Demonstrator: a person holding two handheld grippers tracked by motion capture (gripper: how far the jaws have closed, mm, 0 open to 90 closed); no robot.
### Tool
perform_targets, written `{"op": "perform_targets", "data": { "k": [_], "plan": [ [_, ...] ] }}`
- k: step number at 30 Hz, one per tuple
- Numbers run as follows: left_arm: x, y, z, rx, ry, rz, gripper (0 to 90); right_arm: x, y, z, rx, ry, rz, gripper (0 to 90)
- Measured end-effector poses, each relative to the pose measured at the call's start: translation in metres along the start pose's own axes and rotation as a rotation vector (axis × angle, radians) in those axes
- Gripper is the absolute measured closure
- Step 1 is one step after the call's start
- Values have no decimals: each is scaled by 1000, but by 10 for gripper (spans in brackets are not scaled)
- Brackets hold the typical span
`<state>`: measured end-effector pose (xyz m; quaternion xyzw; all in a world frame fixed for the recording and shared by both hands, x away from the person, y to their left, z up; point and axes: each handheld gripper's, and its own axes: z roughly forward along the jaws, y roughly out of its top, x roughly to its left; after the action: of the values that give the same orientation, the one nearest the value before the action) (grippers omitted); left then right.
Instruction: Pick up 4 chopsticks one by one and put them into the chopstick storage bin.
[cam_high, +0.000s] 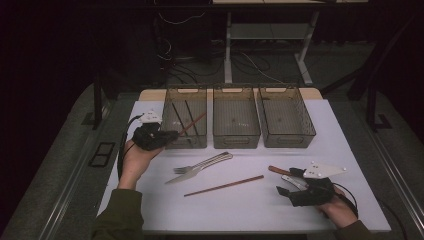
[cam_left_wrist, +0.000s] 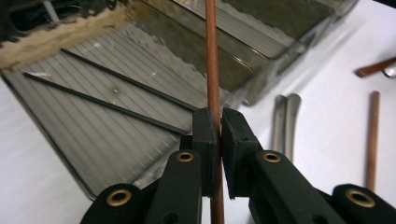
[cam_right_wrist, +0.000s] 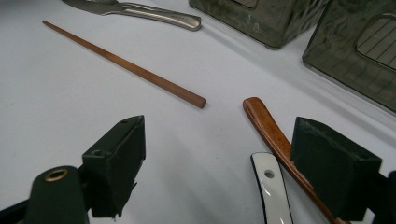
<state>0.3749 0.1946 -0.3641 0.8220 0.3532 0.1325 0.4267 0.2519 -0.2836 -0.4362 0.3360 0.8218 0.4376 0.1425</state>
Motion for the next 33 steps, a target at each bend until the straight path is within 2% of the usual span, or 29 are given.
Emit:
{"op": "perform_targets", "data": {
  "k": [9,17,20,24,26,33],
  "plan": [
    [20,27,7,20,37,-16,839,-2,-1,-1,0,-3,2,179],
    [31,45,28,52,54,-34,838,-1,0,-1,1,-1,2,179],
    [37,51,38,54,64,-43,838,0,0,-2,0,-1,2,179],
    [45,56,49,39,71,-77,838,-1,-1,-2,-3,0,0,179],
    [47,59,56,48,84,-81,838,-1,-1,-2,-2,3,2,179],
    [52,69,71,20,114,-101,838,0,-1,-3,-6,4,1,179]
  ]
}}
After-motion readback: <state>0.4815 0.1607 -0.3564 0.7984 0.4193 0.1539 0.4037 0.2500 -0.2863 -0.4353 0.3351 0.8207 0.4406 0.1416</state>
